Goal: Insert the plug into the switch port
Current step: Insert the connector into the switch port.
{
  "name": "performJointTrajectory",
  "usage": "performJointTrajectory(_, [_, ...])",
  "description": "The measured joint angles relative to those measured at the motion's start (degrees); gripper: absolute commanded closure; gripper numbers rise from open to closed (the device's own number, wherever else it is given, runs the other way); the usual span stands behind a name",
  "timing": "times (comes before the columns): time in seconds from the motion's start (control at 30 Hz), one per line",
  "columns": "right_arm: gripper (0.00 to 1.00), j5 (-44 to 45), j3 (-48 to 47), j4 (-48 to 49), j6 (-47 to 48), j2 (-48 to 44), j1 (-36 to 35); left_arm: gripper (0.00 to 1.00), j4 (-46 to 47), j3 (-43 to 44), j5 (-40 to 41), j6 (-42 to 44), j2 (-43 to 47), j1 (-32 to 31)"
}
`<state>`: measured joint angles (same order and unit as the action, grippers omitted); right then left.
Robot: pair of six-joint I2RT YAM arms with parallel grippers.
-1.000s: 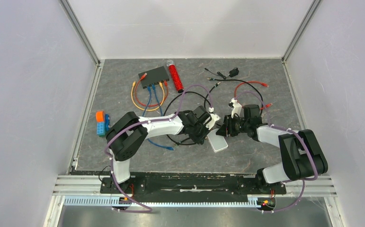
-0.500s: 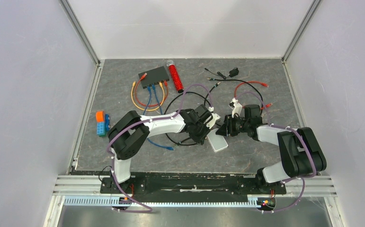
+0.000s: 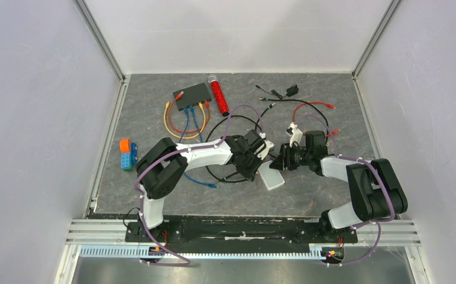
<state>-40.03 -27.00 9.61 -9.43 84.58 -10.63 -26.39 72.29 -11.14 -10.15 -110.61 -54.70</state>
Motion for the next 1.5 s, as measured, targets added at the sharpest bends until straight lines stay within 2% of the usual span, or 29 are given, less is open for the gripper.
performJointTrajectory(0.1, [0.59,-0.70,-0.09,0.00,0.11,0.61,0.00,0.98,-0.33,0.33,-0.22,-0.39,-0.26,0.09])
performJointTrajectory(0.27, [0.62,-2.23,-0.68,0.61,0.52,2.05,0.33,0.98,1.88,-1.49,-1.03,-0.35,0.63,0.42])
performJointTrajectory(0.87, [0.65,-7.72,0.00,10.58,-1.90,7.61,1.38,0.98,4.24,-3.56,-0.79,-0.98,1.64,0.66])
performJointTrajectory(1.13, [0.67,-6.78,0.74,13.03,-4.11,8.22,0.22,0.98,13.77,-11.15,1.97,-2.01,5.86,0.07])
performJointTrajectory(1.37, [0.67,-1.90,10.03,23.71,-13.79,2.89,-0.70,0.98,21.11,-16.17,3.76,-5.09,8.09,-0.35])
performJointTrajectory(1.5, [0.68,-0.66,11.72,27.52,-16.57,2.97,-1.09,0.98,23.76,-17.92,3.72,-5.42,8.79,-0.35])
